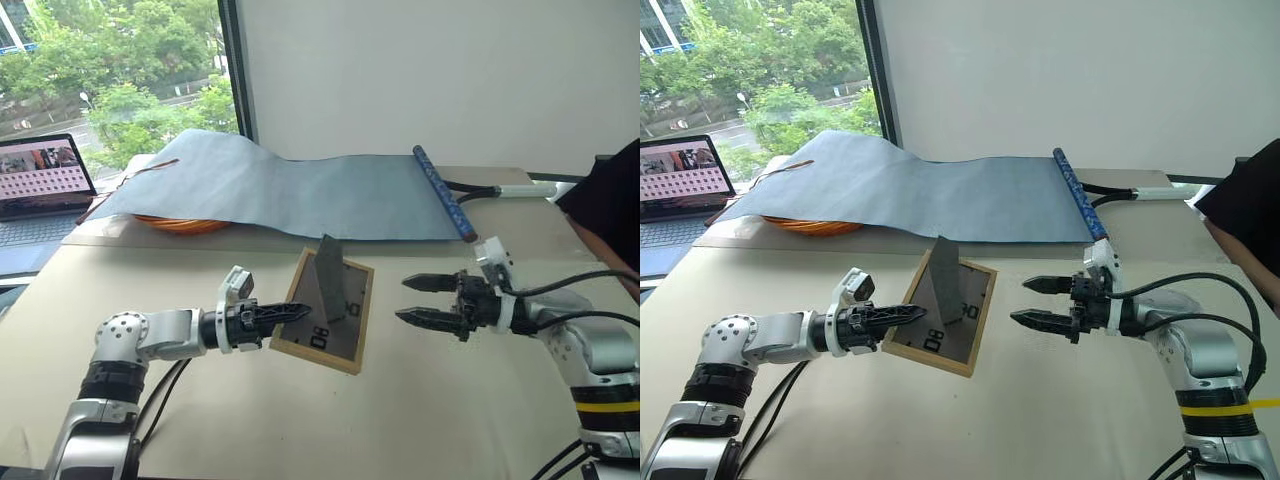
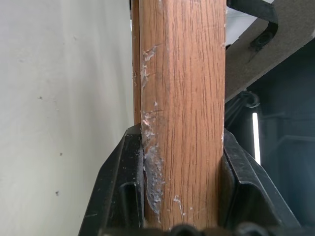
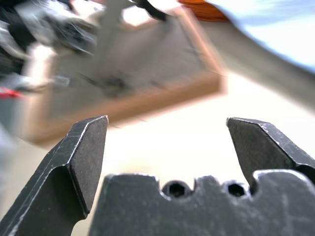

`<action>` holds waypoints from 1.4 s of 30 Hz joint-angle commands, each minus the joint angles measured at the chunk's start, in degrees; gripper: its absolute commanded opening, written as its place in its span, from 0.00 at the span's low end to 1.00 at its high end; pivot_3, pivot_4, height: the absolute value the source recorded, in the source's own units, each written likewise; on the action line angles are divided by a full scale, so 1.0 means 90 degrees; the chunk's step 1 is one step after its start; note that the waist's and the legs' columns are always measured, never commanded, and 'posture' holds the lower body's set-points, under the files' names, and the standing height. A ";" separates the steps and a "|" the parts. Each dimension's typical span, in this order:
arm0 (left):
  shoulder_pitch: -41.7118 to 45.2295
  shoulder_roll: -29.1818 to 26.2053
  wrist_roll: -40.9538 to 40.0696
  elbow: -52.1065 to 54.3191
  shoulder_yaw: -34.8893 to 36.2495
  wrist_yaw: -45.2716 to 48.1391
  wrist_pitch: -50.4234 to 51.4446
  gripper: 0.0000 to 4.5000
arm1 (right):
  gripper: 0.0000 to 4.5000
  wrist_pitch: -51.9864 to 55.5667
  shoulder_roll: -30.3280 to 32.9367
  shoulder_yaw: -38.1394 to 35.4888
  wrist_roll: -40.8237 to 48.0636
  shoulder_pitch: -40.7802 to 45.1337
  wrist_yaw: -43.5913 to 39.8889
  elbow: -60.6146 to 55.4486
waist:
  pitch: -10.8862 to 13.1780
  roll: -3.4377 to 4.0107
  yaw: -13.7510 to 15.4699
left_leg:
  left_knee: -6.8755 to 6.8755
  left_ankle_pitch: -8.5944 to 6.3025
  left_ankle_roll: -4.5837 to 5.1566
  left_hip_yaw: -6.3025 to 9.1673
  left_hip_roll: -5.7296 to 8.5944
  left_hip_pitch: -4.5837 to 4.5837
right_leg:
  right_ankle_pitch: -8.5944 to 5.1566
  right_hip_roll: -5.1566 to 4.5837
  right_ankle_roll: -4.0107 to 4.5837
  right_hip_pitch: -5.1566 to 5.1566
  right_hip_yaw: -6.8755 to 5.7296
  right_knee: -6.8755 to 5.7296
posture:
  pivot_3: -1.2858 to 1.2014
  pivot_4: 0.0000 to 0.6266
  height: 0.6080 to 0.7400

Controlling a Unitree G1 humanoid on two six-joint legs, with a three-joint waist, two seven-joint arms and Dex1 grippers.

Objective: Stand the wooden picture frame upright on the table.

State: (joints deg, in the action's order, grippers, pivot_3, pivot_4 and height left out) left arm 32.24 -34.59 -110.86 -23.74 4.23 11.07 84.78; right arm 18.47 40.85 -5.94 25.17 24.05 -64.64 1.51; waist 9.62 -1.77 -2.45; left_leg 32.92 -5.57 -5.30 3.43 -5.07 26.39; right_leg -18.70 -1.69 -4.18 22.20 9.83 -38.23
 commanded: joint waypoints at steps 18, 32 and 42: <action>0.0711 0.0059 -0.0238 -0.0729 -0.0211 0.0175 0.0406 0.27 | 0.99 -0.8319 -0.0985 0.1409 -0.6750 0.0613 0.5359 0.1306 | 0.0000 0.0001 0.0007 | -0.0006 0.0040 -0.0015 0.0014 0.0009 -0.0012 | 0.0004 -0.0001 0.0007 0.0001 -0.0007 -0.0055 | 0.52 0.24 1.00; -0.0232 -0.0602 0.0613 0.1319 0.0521 0.0904 -0.0188 0.63 | 0.30 -0.8148 -0.0841 0.1683 -0.5758 0.0981 0.5490 0.2038 | 0.0003 -0.0004 -0.0009 | -0.0006 0.0046 -0.0015 0.0025 0.0012 -0.0019 | 0.0004 -0.0004 0.0009 -0.0004 -0.0013 -0.0073 | 0.52 0.24 1.00; -0.1968 -0.2078 0.4339 0.3474 0.1564 0.3871 -0.2787 1.00 | 0.27 -0.3438 -0.1339 0.1371 -0.0535 0.1382 0.2325 0.1633 | 0.0008 -0.0003 -0.0025 | -0.0015 0.0050 -0.0015 0.0023 0.0013 -0.0028 | 0.0004 -0.0011 0.0014 -0.0015 -0.0015 -0.0071 | 0.52 0.24 1.00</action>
State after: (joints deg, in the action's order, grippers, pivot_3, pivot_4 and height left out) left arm 16.03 -51.98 -77.61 3.62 17.81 40.47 64.74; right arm -27.85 29.12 9.88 6.83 34.27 -38.00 20.67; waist 9.70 -1.80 -2.68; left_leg 32.78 -5.13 -5.44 3.63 -4.96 26.14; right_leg -18.66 -1.79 -4.05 22.06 9.70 -38.88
